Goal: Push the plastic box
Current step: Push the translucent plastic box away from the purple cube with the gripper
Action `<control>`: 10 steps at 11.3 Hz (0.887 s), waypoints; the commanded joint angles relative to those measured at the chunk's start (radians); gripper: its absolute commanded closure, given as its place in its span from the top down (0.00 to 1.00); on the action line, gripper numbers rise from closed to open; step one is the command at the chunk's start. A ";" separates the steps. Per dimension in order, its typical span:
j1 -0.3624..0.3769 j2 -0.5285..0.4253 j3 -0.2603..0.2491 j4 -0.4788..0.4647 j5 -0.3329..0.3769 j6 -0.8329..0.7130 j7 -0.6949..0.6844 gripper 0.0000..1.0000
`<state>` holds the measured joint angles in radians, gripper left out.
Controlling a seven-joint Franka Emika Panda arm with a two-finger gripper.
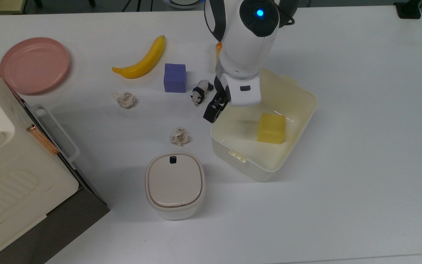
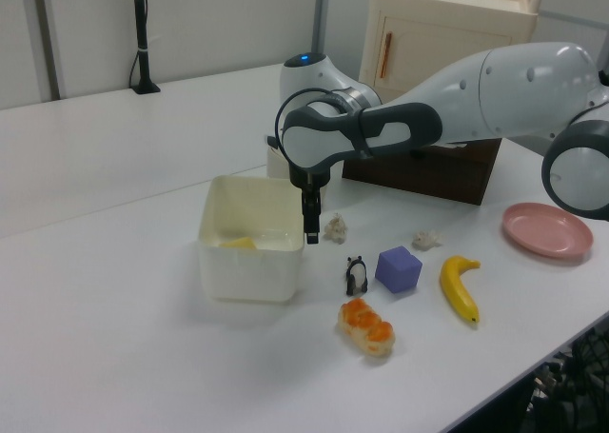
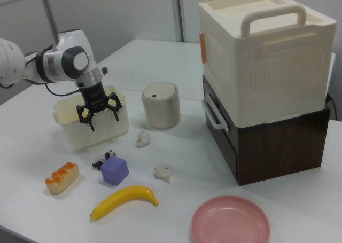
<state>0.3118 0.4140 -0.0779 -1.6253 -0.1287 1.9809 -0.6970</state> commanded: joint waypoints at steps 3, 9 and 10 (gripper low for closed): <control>0.044 0.043 -0.005 0.080 -0.009 0.016 0.071 1.00; 0.044 0.095 -0.009 0.130 -0.020 0.072 0.068 1.00; 0.044 0.094 -0.011 0.130 -0.026 0.072 0.065 1.00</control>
<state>0.3458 0.4982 -0.0782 -1.5124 -0.1292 2.0366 -0.6496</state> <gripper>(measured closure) 0.000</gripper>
